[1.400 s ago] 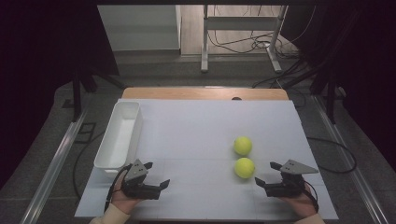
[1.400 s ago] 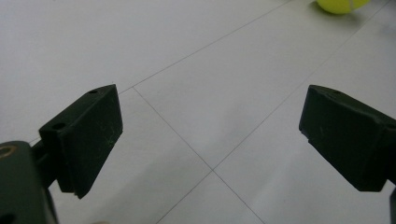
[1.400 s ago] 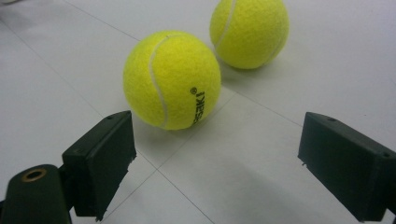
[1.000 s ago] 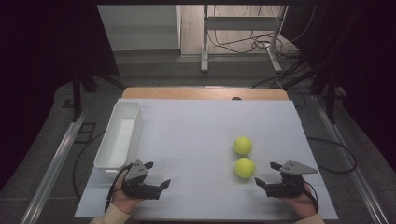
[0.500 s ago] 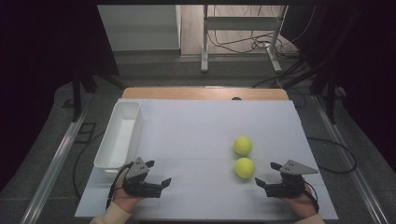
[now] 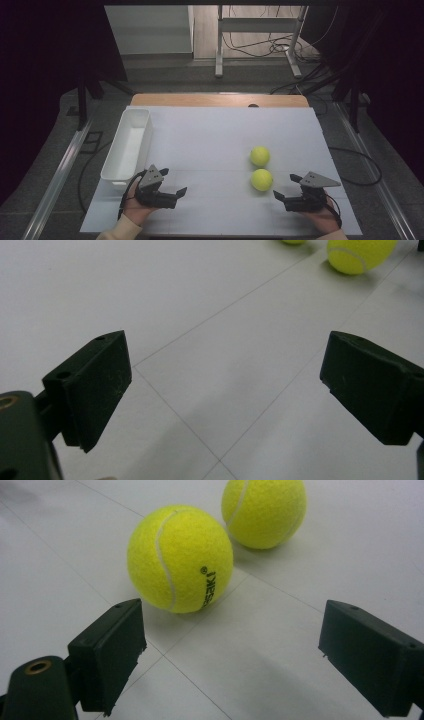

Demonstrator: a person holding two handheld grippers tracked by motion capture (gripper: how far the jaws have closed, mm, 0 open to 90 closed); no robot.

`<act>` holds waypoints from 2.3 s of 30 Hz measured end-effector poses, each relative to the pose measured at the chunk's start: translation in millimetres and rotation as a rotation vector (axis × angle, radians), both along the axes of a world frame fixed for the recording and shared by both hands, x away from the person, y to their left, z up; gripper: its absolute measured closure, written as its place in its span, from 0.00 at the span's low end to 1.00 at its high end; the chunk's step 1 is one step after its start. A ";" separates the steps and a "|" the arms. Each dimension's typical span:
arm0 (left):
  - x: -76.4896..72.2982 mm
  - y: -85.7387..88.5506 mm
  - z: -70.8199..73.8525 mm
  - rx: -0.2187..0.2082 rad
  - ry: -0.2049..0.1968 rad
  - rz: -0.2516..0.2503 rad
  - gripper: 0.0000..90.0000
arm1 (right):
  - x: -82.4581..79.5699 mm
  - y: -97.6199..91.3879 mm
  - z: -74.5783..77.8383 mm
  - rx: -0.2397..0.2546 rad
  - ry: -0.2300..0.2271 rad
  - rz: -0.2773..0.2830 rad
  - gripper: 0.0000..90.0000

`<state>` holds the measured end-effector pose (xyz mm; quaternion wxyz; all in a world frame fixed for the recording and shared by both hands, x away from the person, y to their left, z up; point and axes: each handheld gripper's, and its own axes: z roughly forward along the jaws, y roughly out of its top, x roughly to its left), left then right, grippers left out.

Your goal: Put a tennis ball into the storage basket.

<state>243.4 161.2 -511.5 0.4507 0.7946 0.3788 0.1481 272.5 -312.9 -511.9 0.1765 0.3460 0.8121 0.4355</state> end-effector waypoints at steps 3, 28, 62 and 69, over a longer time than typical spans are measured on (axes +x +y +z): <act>1.5 -1.7 2.1 0.000 -0.003 -0.004 0.08 | 0.1 -0.1 0.0 0.000 0.001 -0.001 0.13; 17.2 -27.6 11.5 0.008 -0.017 -0.059 0.08 | 0.2 -0.4 -0.4 -0.005 0.001 -0.005 0.13; 38.7 -74.8 14.7 0.008 0.016 -0.164 0.08 | -0.2 -1.5 -0.4 -0.013 -0.003 -0.004 0.13; 40.8 -83.8 15.5 0.013 0.017 -0.187 0.08 | -0.4 -1.6 -0.4 -0.013 -0.004 -0.005 0.13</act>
